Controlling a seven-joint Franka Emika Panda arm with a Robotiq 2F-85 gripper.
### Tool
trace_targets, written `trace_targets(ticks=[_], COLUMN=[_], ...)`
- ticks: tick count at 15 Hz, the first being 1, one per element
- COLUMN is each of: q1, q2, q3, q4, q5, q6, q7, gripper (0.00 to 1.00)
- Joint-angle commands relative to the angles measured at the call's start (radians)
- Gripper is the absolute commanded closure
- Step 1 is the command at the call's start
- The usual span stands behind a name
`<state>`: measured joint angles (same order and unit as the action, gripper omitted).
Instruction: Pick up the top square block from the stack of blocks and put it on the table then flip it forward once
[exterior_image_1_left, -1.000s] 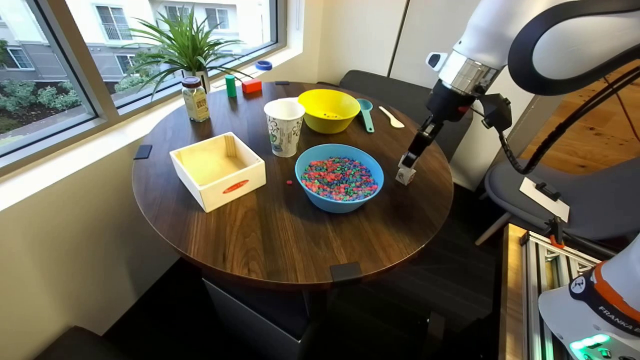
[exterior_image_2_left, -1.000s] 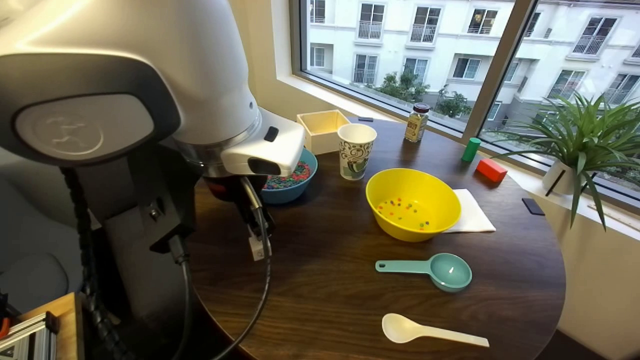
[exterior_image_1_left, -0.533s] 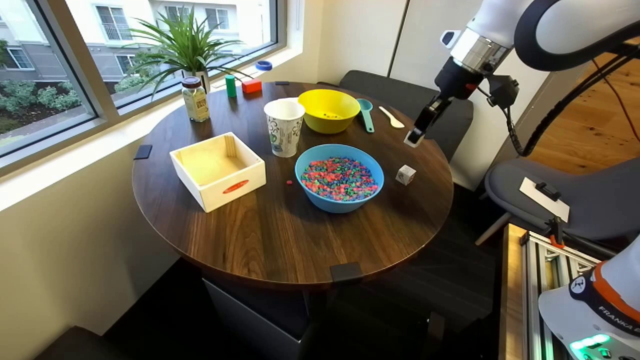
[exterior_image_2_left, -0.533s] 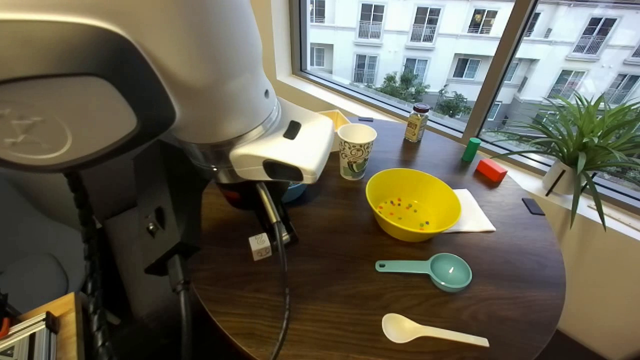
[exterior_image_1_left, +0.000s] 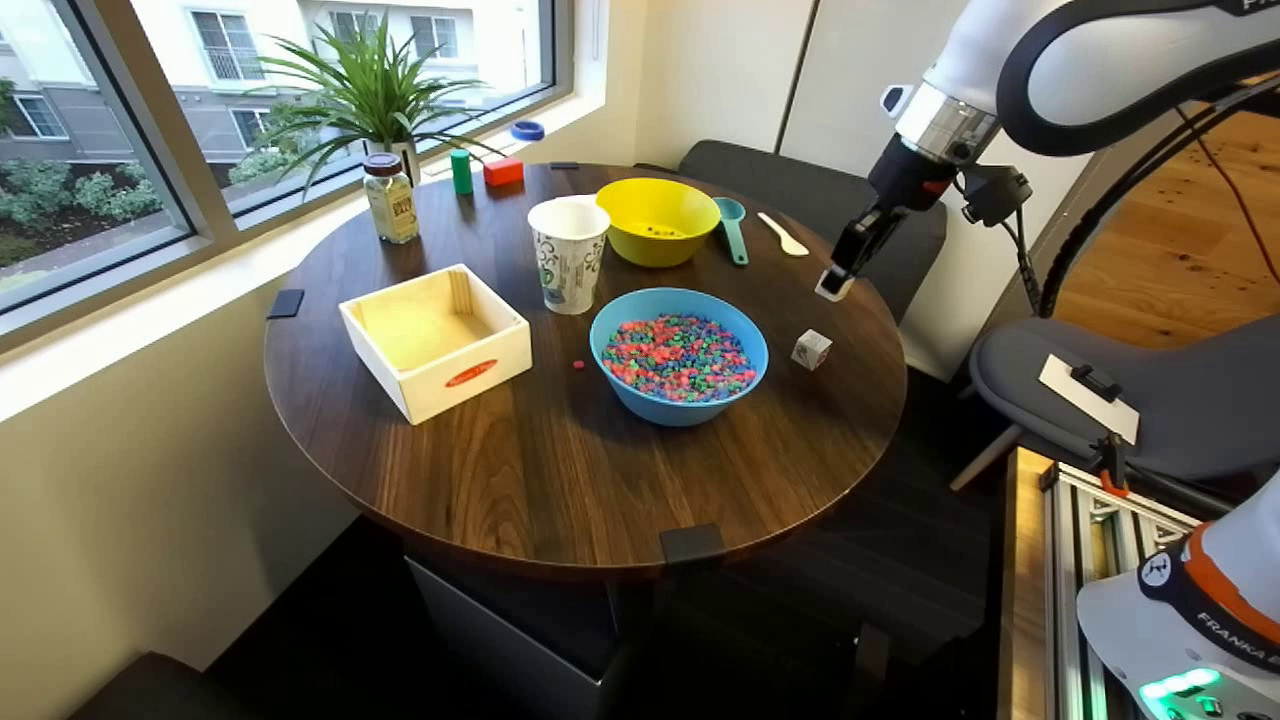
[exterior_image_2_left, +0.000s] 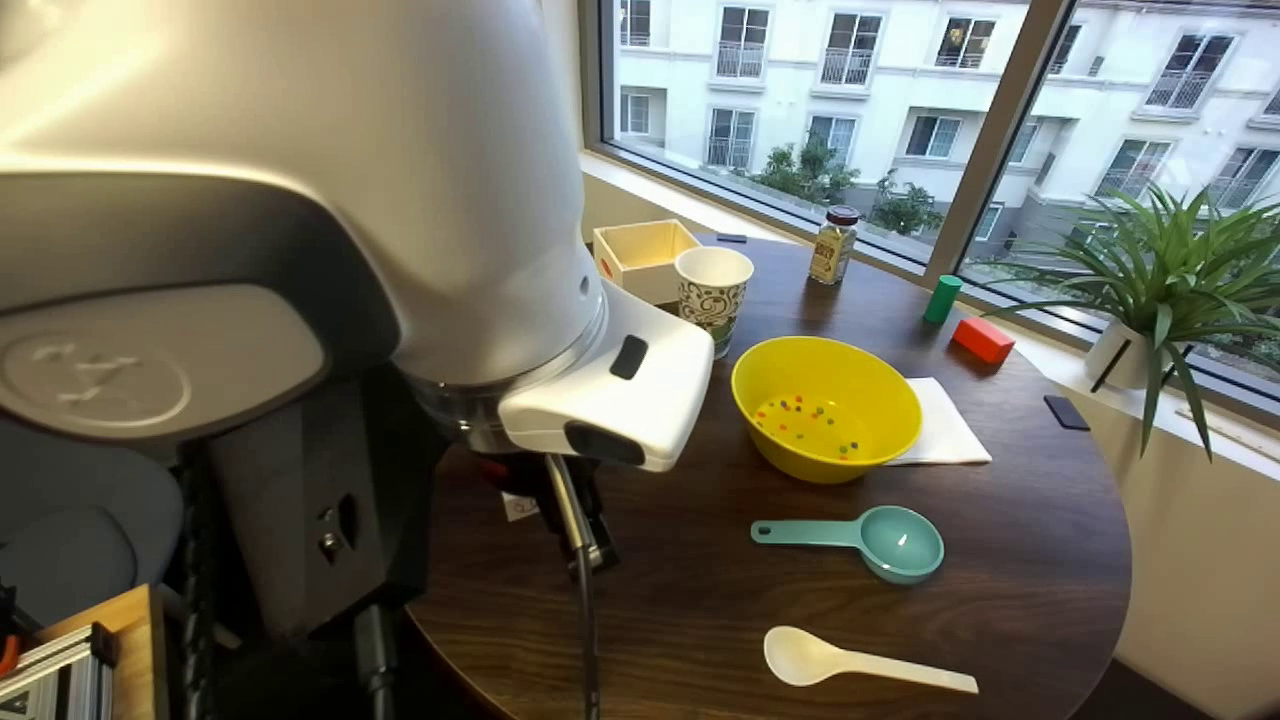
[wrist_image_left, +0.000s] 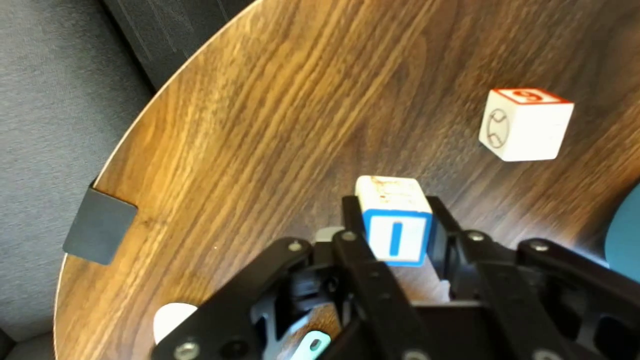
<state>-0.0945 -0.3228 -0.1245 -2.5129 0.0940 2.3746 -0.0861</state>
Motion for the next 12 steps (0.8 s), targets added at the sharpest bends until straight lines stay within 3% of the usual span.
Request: trace_targets(ticks=[1, 11, 12], q1=[-0.004, -0.003, -0.002], q2=[0.041, 0.126, 0.124], q3=[0.003, 0.001, 0.001], q4=[-0.003, 0.002, 0.003], q5=[-0.012, -0.001, 0.002], q6=[0.034, 0.099, 0.095], q7=[0.018, 0.023, 0.022], gripper=[0.92, 0.92, 0.42])
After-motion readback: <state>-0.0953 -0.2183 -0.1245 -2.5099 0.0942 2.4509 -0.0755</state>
